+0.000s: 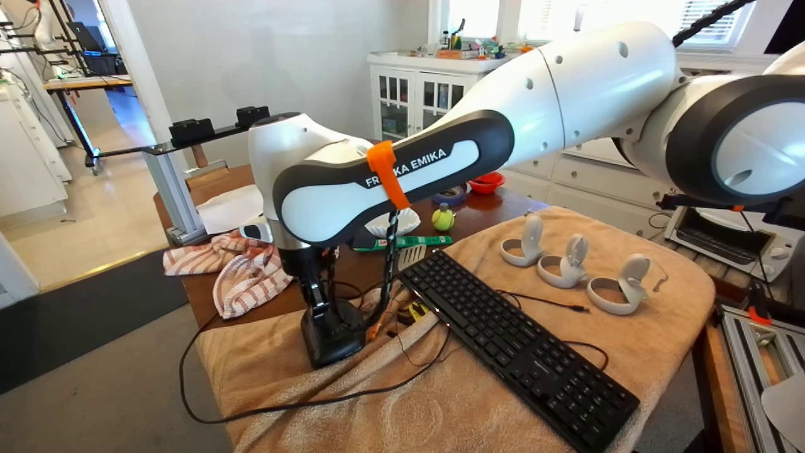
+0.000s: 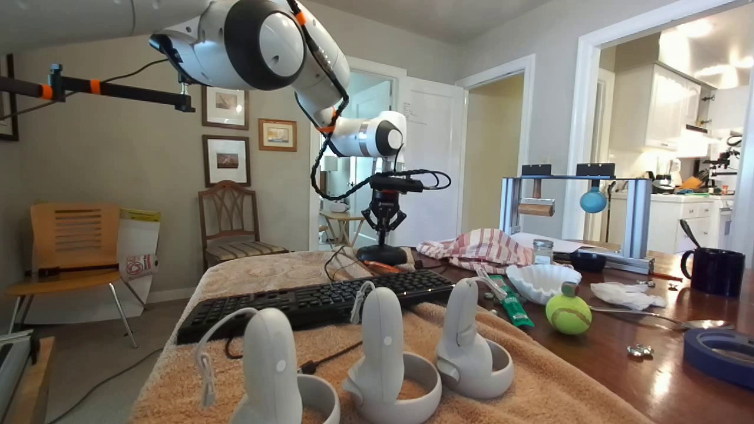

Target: Press the button on the black object

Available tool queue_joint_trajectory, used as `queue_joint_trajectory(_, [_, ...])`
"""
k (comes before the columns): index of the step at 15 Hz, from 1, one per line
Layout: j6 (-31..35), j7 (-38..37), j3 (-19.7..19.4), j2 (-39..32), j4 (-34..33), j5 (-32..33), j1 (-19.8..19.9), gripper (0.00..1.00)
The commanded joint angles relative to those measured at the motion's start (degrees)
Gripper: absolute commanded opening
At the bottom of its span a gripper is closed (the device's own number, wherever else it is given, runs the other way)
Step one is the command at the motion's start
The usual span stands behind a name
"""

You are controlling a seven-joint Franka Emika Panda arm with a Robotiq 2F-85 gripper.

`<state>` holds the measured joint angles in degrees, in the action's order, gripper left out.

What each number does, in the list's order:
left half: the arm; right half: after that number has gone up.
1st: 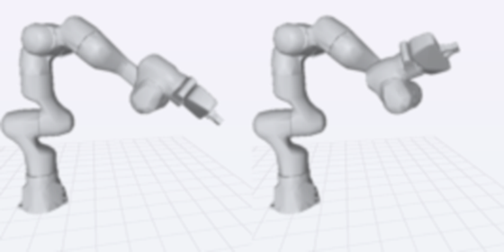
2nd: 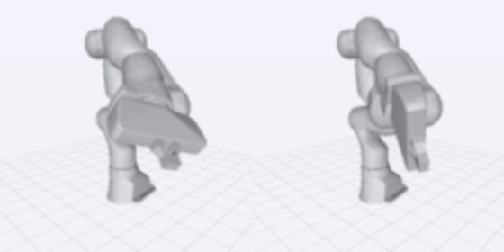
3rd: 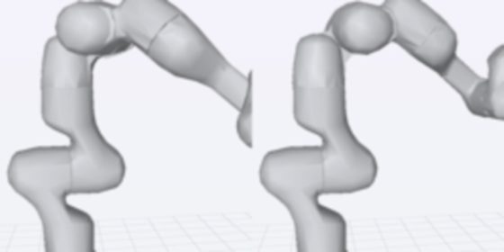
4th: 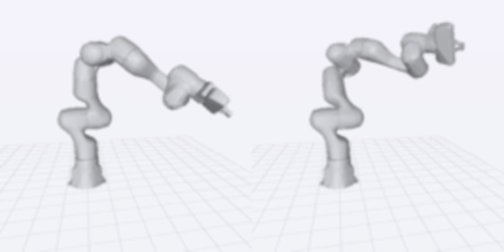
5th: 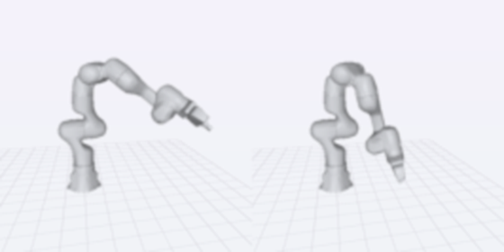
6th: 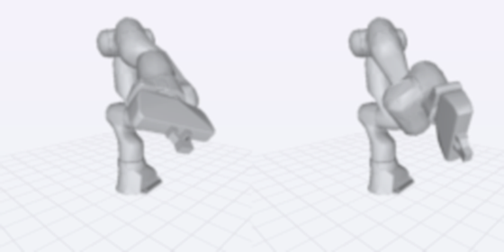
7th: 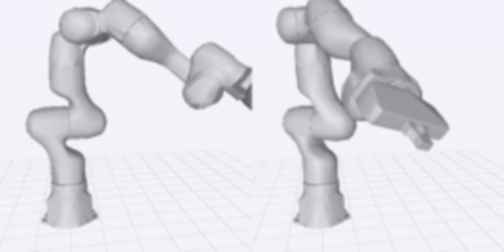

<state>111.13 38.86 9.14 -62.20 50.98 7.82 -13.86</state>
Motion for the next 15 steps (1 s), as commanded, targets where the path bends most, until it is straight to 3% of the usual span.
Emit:
queue_joint_trajectory(1, [0.71,1.98,0.73,-1.94,-1.97,-0.43,0.28,0.0])
queue_joint_trajectory(15, [-2.7,5.48,2.87,-2.92,-2.59,-3.41,2.34,0.0])
